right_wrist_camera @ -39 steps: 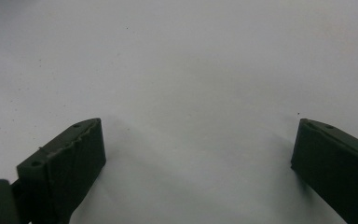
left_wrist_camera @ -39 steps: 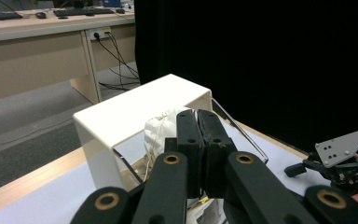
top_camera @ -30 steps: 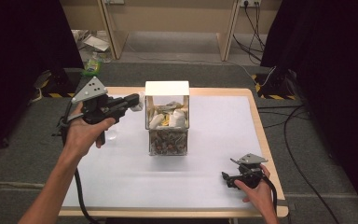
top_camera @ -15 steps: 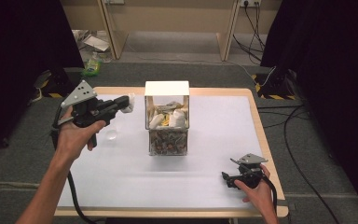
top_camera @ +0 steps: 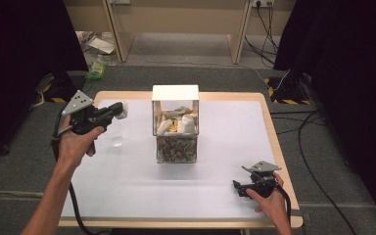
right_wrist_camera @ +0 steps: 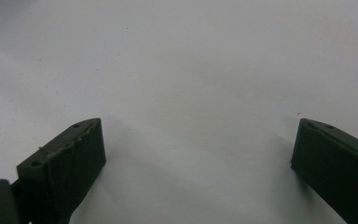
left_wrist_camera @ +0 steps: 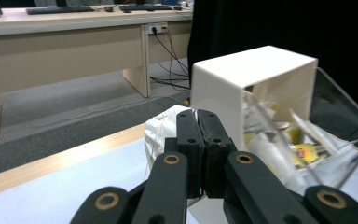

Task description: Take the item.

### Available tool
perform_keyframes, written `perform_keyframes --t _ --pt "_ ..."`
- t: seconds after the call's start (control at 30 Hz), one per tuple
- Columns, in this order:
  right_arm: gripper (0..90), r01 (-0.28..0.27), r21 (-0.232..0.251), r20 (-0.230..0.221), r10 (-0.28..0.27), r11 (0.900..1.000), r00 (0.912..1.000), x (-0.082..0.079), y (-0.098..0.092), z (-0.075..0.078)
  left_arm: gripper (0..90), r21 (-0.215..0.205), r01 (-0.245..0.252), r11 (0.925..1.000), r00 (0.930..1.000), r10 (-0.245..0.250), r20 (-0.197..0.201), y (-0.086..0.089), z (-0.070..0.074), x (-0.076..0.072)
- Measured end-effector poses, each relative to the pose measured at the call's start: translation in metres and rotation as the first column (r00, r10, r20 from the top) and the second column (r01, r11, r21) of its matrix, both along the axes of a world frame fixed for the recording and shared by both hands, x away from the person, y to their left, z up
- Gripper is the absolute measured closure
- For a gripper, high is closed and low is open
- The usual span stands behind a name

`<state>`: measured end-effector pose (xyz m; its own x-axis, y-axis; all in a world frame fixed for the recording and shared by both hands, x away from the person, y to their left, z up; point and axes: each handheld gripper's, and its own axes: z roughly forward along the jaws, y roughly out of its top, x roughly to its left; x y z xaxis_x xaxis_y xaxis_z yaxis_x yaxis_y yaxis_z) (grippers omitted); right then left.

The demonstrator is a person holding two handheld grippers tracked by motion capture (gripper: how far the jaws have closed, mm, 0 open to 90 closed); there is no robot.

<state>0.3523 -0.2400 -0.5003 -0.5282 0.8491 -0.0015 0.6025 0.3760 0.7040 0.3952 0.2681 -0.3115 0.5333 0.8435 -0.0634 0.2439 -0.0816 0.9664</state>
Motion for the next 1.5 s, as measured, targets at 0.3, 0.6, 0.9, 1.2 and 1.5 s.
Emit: perform_keyframes --t 0.3,0.6,0.9,1.2,1.5 --pt "3.3 0.0 0.002 0.002 0.0 1.0 1.0 0.0 0.0 0.0 87.7 0.007 -0.054 0.9985 0.9985 0.054 -0.004 0.016 -0.02 0.01" --pt "3.3 -0.001 0.001 0.003 0.001 1.0 1.0 0.0 0.0 0.0 87.7 0.043 -0.103 0.9937 0.9943 0.104 -0.02 0.023 -0.044 0.022" --pt "3.3 0.0 0.001 0.003 0.0 1.0 1.0 0.0 0.0 0.0 87.6 0.076 -0.175 0.9817 0.9842 0.177 -0.016 0.033 -0.067 0.032" --pt "3.3 0.0 0.001 0.003 0.0 1.0 1.0 0.0 0.0 0.0 87.6 0.086 -0.195 0.9771 0.9798 0.198 -0.03 0.037 -0.078 0.037" --pt "3.3 0.001 0.003 0.001 -0.001 1.0 1.0 0.0 0.0 0.0 87.5 0.1 -0.206 0.9735 0.9755 0.212 -0.059 0.039 -0.091 0.043"
